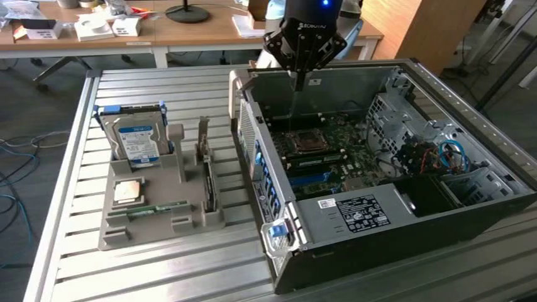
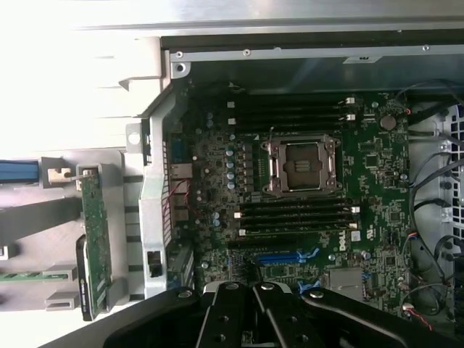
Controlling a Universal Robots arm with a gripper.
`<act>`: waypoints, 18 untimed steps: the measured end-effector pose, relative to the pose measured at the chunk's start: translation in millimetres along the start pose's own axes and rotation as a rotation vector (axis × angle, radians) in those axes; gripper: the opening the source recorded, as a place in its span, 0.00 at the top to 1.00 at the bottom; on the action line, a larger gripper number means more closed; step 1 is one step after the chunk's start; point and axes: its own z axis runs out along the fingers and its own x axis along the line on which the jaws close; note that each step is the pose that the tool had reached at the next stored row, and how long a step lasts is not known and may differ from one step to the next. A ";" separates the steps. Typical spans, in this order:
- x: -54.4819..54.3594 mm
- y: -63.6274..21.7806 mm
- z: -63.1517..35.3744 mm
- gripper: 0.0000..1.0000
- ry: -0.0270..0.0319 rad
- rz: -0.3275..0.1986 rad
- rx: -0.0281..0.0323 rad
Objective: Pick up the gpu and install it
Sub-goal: 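Reach for the gpu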
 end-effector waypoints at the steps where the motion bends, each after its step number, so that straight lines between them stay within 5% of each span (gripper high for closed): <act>1: 1.1 -0.1 0.0 0.89 0.0000 0.000 0.0000; 18: 22.1 -1.6 -0.2 0.89 -0.0001 0.000 0.0000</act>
